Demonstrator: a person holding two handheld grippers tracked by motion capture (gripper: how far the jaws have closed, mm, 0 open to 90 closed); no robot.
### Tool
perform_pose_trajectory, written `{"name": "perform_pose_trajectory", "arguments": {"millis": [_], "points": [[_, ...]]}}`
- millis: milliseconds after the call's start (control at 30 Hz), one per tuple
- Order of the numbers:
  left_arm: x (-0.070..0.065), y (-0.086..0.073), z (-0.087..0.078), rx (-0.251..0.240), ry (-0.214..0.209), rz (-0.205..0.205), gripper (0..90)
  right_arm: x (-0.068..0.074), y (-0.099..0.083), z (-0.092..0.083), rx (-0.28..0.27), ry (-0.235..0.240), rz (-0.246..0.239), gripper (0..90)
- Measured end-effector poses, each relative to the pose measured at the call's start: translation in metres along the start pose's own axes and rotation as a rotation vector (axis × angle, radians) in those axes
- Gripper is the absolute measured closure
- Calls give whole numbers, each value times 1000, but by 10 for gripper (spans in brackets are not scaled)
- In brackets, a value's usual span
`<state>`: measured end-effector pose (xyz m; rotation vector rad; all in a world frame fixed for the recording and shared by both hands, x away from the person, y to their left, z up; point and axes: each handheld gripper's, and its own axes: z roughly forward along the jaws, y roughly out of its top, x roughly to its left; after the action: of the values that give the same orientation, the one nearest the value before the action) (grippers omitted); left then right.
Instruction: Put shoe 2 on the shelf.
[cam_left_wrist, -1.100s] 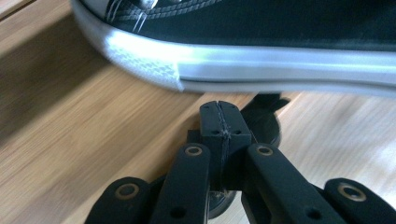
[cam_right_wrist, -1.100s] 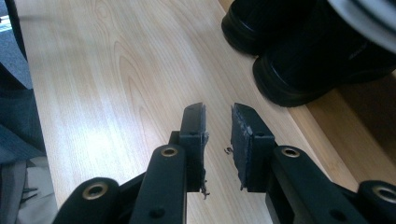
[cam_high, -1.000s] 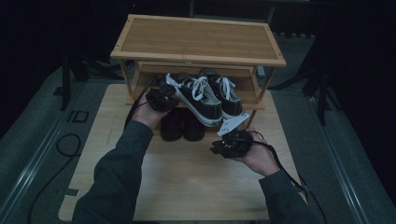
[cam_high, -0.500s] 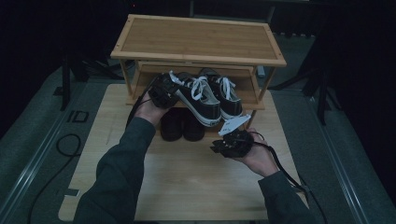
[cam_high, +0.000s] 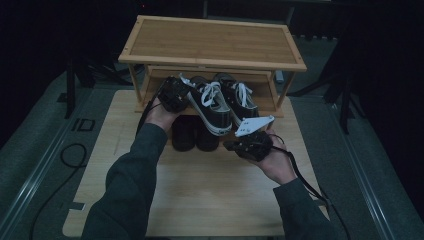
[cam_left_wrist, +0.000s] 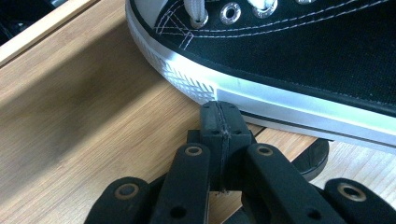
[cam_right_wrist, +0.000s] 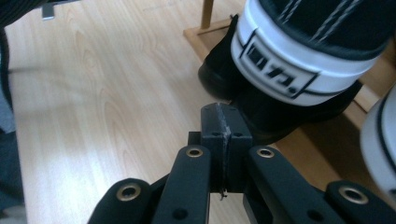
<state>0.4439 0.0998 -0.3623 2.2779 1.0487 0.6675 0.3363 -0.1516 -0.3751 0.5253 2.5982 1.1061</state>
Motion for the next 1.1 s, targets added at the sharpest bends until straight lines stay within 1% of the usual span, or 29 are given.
{"name": "perform_pose_trajectory", "arguments": {"millis": [133,167,200,267,400,500,600,767,833,933,1000,1100], "points": [[1,-2,0,4,-10,0,900,-1,5,-2,-26,-10,4,899],[1,-3,0,3,-16,-7,900,-1,7,-3,-26,-13,0,900],[2,-4,0,0,-20,-6,900,-1,8,-3,-27,-17,-5,900],[3,-6,-1,3,-19,-8,899,-2,10,-4,-34,-18,-7,900],[5,-7,-3,9,-14,-1,899,-5,12,-4,-34,-29,-5,900],[8,-9,-4,11,-16,-4,898,-6,13,-6,-33,-39,-7,900],[11,-11,-5,13,-10,0,896,-8,14,-6,-19,-54,-13,900],[15,-14,-7,15,-9,-6,884,-9,15,-6,-16,-47,-18,900],[16,-16,-8,15,-12,-4,896,-10,15,-6,-16,-44,-17,900],[15,-17,-8,8,-11,-8,900,-10,16,-6,-16,-40,-13,900],[14,-17,-7,10,1,0,900,-9,16,-5,-17,-39,-11,900],[14,-17,-7,8,3,-1,900,-8,17,-4,-17,-36,-13,900]]}}
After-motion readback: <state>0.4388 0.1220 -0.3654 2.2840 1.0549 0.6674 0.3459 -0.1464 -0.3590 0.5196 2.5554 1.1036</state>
